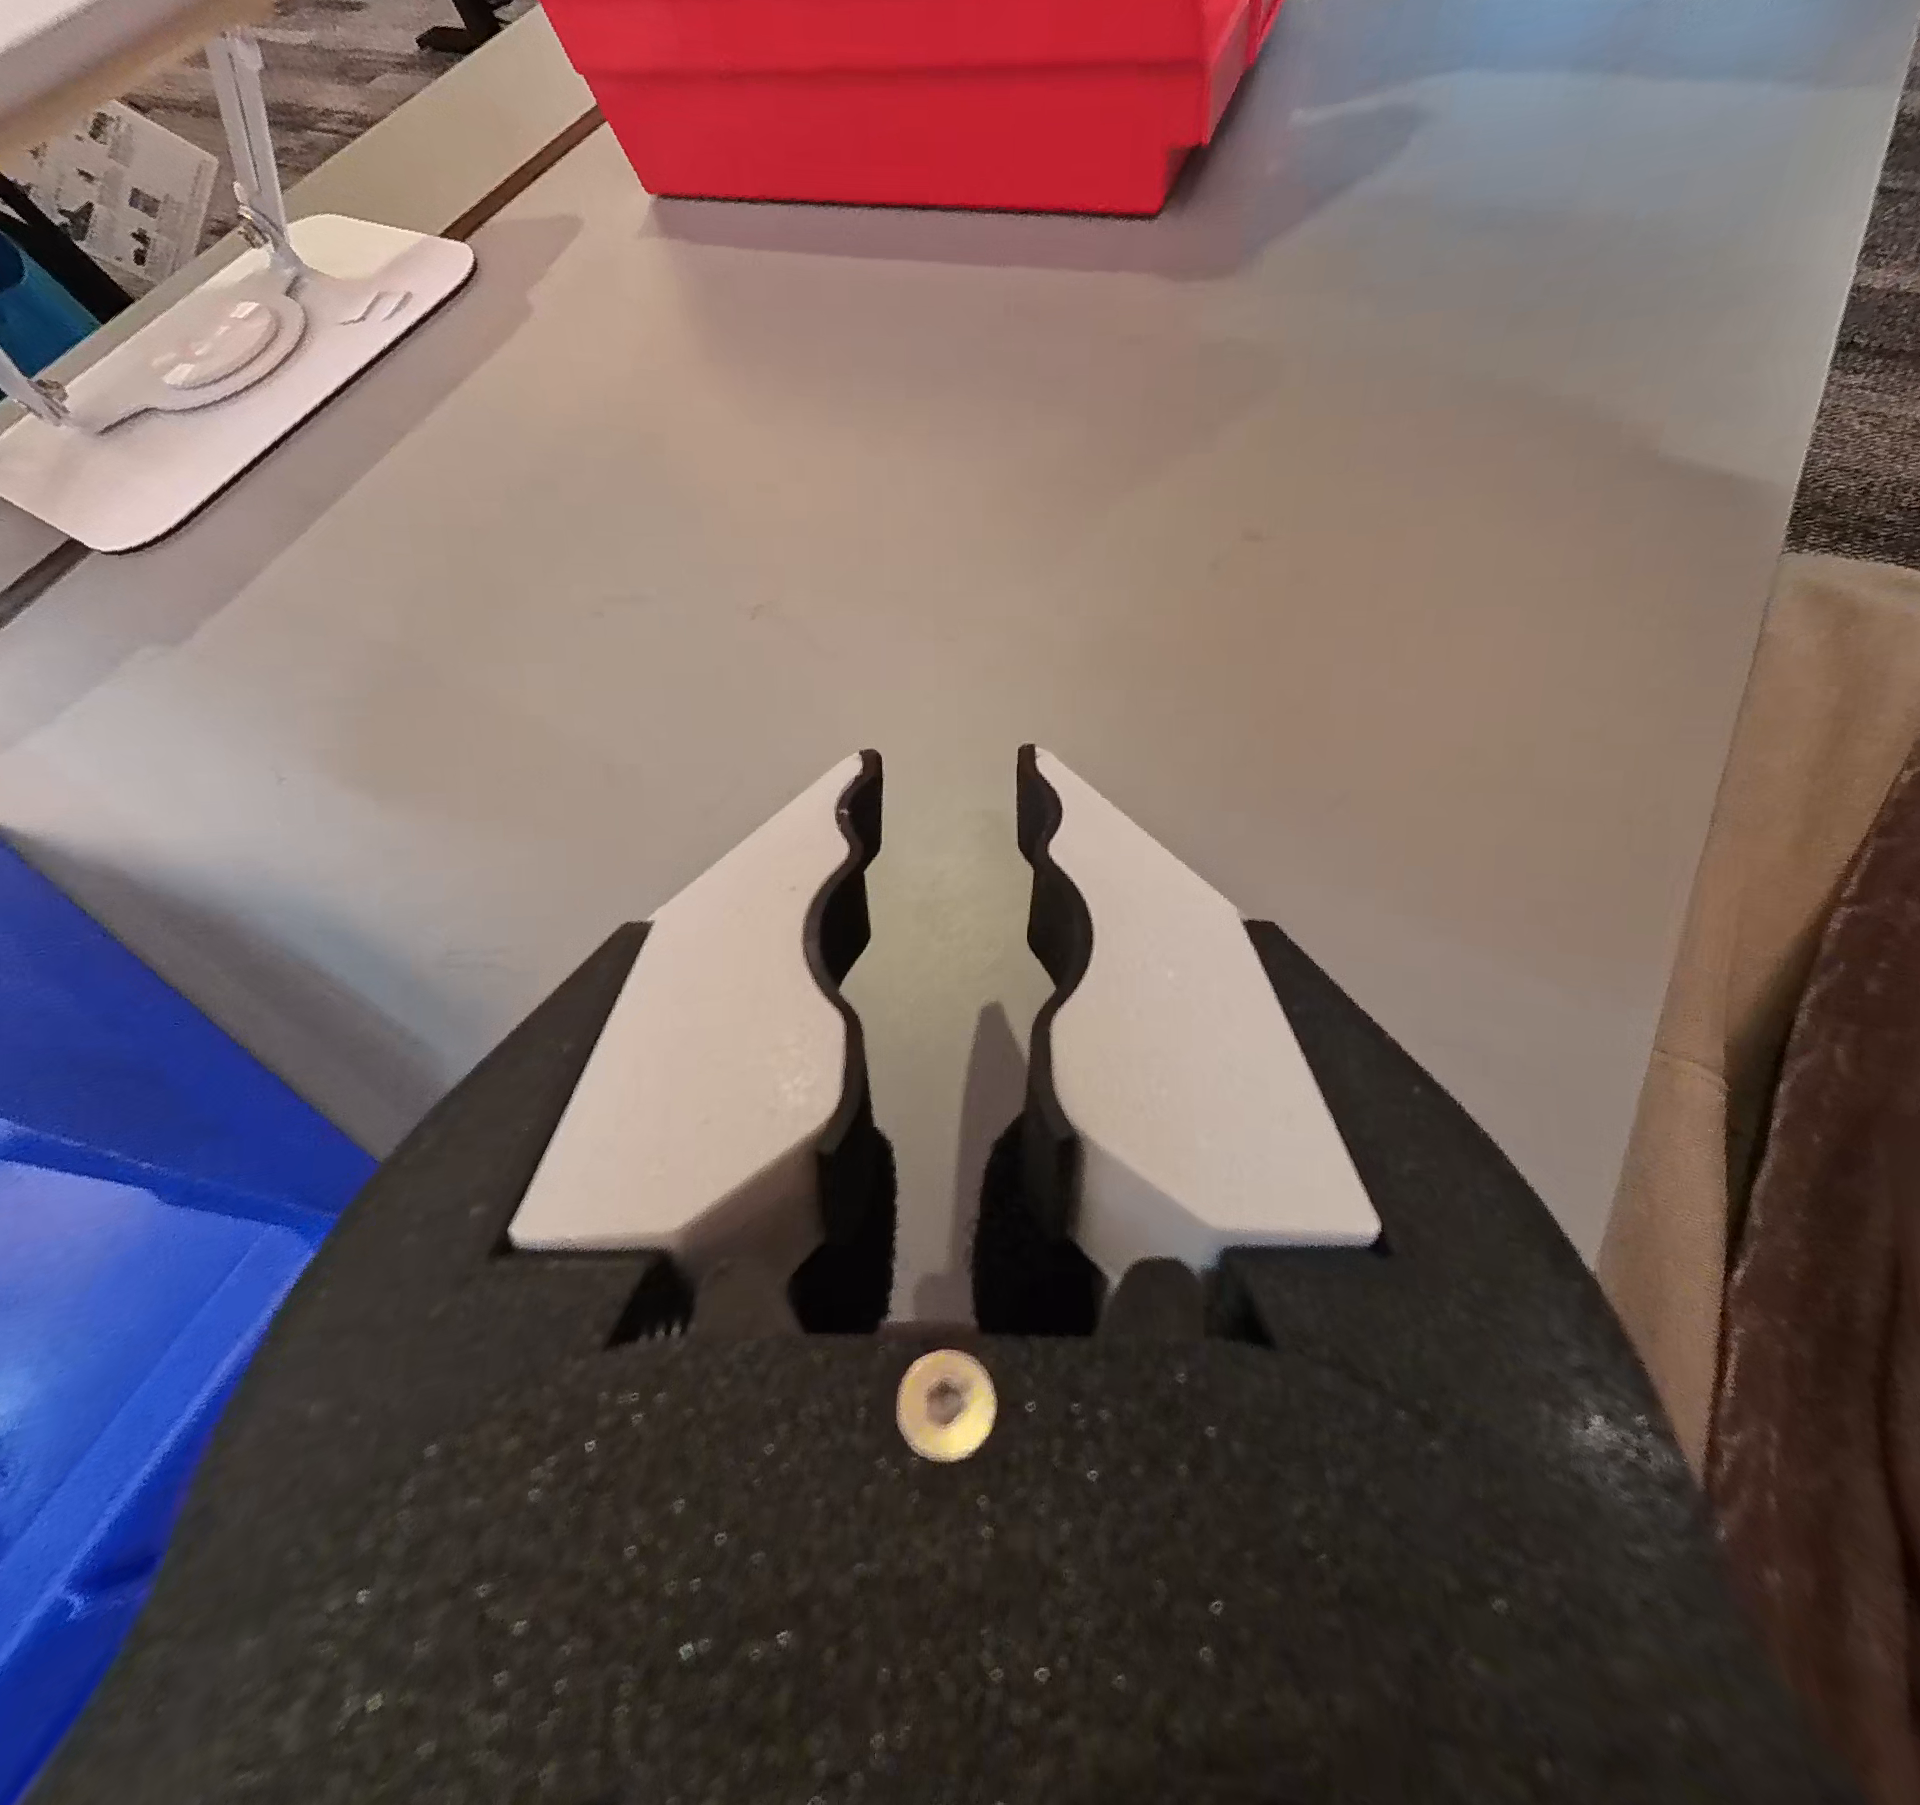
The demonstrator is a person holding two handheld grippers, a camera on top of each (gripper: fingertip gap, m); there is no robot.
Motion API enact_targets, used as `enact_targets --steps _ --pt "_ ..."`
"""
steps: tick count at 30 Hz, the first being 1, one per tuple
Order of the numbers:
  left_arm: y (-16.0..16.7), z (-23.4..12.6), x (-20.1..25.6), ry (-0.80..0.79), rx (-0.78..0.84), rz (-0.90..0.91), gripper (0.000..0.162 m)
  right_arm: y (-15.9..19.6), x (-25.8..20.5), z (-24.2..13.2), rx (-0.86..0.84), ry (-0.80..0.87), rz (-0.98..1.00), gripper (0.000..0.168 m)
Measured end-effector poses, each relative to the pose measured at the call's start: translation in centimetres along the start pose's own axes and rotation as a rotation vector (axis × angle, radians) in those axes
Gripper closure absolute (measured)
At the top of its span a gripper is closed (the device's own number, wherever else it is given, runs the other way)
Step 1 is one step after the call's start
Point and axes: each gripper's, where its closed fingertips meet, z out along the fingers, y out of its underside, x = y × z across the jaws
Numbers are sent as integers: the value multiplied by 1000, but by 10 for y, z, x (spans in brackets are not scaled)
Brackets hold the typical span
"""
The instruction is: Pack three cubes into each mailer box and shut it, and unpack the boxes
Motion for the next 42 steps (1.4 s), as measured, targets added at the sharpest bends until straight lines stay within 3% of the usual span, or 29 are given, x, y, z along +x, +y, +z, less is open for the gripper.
enact_targets --steps 10,16,19,23,25,29,32,36,42 --pt "-1 2 8 1 -14 44 137 -3 14 24 -36 4 59 87" --pt "-8 -6 0 -32 24 14 133 -14 17 -2 13 43 202 85" --pt "-24 -24 -19 -124 86 -32 124 -27 32 -58 106 156 430 87" --pt "-27 -72 -64 -373 156 -176 114 -49 3 -144 297 153 967 98" --pt "-5 -96 -83 -485 130 -283 100 -62 -37 -170 388 61 1208 84" --pt "53 -140 -109 -694 100 -501 87 -70 -103 -190 463 -16 1498 82" --pt "75 -155 -125 -708 56 -599 74 -69 -121 -187 414 -54 1517 79" --pt "100 -171 -142 -792 -28 -551 68 -56 -134 -169 318 -61 1468 68" --pt "92 -164 -126 -719 8 -572 54 -46 -152 -155 198 -101 1394 70"
